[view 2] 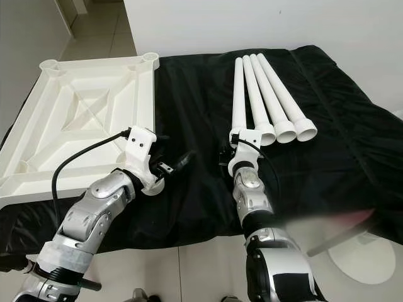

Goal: Building children table

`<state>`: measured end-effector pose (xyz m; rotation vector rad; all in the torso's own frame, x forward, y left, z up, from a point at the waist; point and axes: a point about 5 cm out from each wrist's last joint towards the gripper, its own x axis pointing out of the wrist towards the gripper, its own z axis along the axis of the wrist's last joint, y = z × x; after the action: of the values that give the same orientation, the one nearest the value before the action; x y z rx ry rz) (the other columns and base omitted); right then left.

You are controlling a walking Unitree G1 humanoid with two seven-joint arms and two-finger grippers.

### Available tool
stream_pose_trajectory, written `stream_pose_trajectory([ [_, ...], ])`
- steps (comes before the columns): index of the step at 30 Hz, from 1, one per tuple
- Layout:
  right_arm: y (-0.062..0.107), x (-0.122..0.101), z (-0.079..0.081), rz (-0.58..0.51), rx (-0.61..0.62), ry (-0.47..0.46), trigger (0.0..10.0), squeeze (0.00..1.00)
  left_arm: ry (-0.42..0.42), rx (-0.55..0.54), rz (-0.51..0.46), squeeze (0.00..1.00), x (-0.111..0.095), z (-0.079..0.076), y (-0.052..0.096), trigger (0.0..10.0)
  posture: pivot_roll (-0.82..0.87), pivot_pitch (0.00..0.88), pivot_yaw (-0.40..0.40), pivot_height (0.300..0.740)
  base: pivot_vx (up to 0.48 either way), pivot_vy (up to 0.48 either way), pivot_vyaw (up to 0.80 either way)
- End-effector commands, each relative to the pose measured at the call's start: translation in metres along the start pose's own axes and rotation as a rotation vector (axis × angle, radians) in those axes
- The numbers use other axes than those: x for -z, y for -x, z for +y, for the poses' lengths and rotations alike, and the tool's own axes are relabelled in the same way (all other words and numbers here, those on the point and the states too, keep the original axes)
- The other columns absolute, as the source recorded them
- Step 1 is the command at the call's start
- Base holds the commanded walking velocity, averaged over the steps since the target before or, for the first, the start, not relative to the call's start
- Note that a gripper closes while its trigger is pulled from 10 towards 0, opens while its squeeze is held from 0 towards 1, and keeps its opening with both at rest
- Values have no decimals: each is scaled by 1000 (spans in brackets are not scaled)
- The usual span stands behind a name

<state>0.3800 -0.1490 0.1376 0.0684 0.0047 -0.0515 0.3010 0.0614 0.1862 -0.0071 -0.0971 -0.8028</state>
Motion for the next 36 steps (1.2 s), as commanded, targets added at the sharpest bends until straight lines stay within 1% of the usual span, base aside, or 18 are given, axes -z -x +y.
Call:
stream_pose_trajectory([
  [1, -1, 4, 2, 26, -6, -12, 10000, 0, -7, -42, 20, 0, 3, 1, 3, 10000, 4, 125, 59, 740, 0, 0, 0],
  [4, -4, -1, 2, 14, -4, 3, 10000, 0, -7, -39, 22, 0, 3, -1, 3, 10000, 7, 121, 58, 740, 0, 0, 0],
  [8, -5, -2, 2, 13, -5, -2, 10000, 0, -6, -38, 26, 0, 2, -2, 3, 10000, 9, 118, 56, 740, 0, 0, 0],
  [12, -8, -6, 4, 7, 15, 34, 10000, 0, -8, -48, 30, 0, 3, -1, 4, 10000, 13, 116, 53, 740, 0, 0, 0],
  [17, -10, -4, 7, 30, 31, 26, 10000, 0, -12, -64, 26, 0, 3, 1, 4, 10000, 16, 119, 53, 740, 0, 0, 0],
  [18, -10, -4, 7, 28, 33, 24, 9333, 0, 0, -66, 19, 0, 2, 1, 4, 10000, 17, 123, 56, 740, 0, 0, 0],
  [19, -10, -4, 7, 28, 33, 24, 9333, 0, 0, -66, 19, 0, 2, 1, 4, 10000, 17, 123, 56, 740, 0, 0, 0],
  [20, -10, -5, 7, 22, 39, 20, 4314, 0, 9, -69, 13, 0, 1, 0, 4, 10000, 20, 126, 59, 740, 0, 0, 0],
  [21, -10, -5, 7, 22, 43, 17, 3451, 0, 8, -71, 13, 0, 1, 0, 4, 10000, 20, 126, 59, 740, 0, 0, 0],
  [22, -10, -5, 7, 22, 43, 17, 3451, 0, 8, -71, 13, 0, 1, 0, 4, 10000, 20, 126, 59, 740, 0, 0, 0],
  [23, -10, -5, 7, 23, 48, 10, 627, 0, 6, -71, 14, 0, 1, 0, 4, 10000, 20, 126, 59, 740, 0, 0, 0],
  [24, -10, -4, 7, 25, 52, 2, 0, 0, 5, -72, 15, 0, 1, 0, 4, 10000, 20, 127, 60, 740, 0, 0, 0],
  [29, -10, -3, 8, 32, 57, -28, 0, 0, 3, -73, 15, 0, 1, 0, 4, 10000, 19, 126, 61, 740, 0, 0, 0],
  [34, -10, -2, 9, 22, 53, -17, 0, 0, 2, -75, 12, 0, 0, 2, 3, 10000, 17, 124, 63, 740, 0, 0, 0],
  [35, -9, -3, 10, 4, 38, 11, 2745, 0, 1, -79, 11, 0, 0, 2, 3, 10000, 12, 123, 65, 740, 0, 0, 0],
  [36, -9, -4, 11, -9, 28, 31, 2745, 0, 1, -81, 11, 0, 0, 3, 2, 10000, 12, 123, 65, 740, 0, 0, 0],
])
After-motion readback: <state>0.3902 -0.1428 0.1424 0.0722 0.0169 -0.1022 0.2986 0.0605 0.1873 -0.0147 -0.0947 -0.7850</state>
